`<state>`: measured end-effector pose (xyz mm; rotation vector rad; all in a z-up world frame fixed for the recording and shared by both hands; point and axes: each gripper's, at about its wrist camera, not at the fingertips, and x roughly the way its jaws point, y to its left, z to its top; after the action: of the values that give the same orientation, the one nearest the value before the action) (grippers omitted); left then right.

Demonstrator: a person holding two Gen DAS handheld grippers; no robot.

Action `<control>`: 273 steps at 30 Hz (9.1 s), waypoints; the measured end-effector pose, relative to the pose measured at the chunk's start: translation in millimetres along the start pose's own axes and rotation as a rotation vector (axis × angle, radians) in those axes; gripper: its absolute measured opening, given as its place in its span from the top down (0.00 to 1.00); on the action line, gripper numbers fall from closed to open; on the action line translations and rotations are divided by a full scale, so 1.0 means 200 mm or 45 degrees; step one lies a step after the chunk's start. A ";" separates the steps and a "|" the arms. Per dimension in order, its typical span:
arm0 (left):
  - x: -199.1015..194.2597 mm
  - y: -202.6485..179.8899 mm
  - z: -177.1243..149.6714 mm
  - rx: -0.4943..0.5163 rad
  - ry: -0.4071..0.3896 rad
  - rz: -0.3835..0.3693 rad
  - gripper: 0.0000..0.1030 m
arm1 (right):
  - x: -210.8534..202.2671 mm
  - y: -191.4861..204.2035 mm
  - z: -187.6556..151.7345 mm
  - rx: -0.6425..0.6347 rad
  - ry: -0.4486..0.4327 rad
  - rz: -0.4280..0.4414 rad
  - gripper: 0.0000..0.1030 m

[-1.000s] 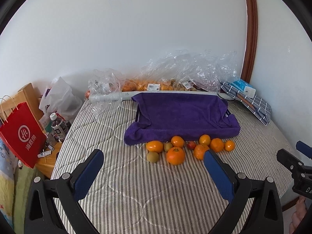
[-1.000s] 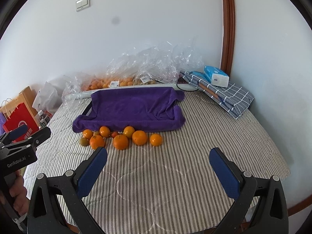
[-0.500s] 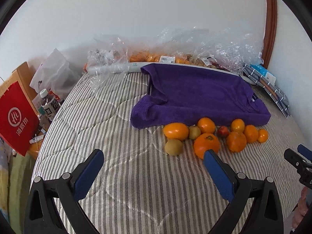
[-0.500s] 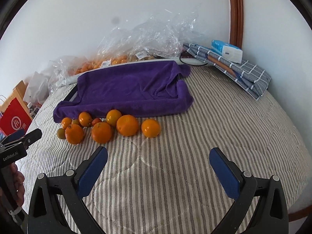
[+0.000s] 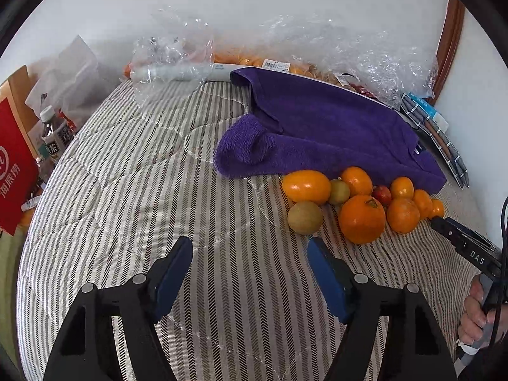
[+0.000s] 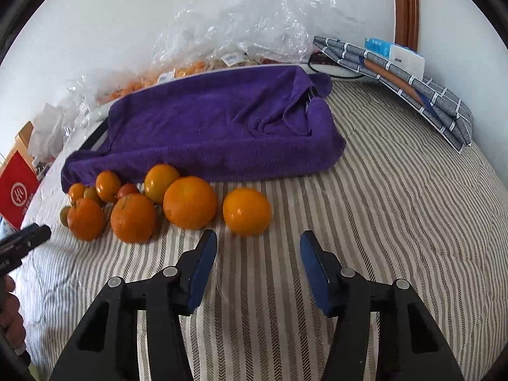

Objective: Organize fruits
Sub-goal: 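Grasp a large orange with the right tool while the left tool grasps a small green fruit, then carry both fruits onto the purple towel and open both tools to release them, then grasp another large orange with the right tool while the left tool grasps an oval orange fruit, then carry both fruits onto the purple towel and open both tools to release them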

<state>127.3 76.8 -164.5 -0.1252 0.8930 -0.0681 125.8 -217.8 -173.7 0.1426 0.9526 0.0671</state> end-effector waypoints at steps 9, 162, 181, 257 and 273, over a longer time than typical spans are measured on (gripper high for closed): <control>0.03 -0.08 0.01 0.047 -0.006 -0.100 0.31 | 0.10 0.02 0.05 -0.069 0.019 -0.049 0.51; 0.09 -0.01 0.16 -0.191 -0.086 -0.110 0.55 | 0.13 0.21 0.09 -0.044 0.051 0.081 0.46; 0.14 -0.11 0.16 -0.132 -0.007 -0.236 0.61 | 0.05 0.11 0.02 -0.056 -0.021 0.089 0.60; 0.27 -0.23 0.51 -0.108 -0.172 -0.222 0.60 | 0.21 -0.04 0.37 0.081 -0.187 0.154 0.60; 0.37 -0.31 0.49 -0.032 -0.059 -0.177 0.60 | 0.25 0.03 0.34 -0.019 -0.151 0.115 0.60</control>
<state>249.1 14.5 -152.4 -0.2116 0.8384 -0.1830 209.6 -213.2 -173.9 0.1744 0.8273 0.1477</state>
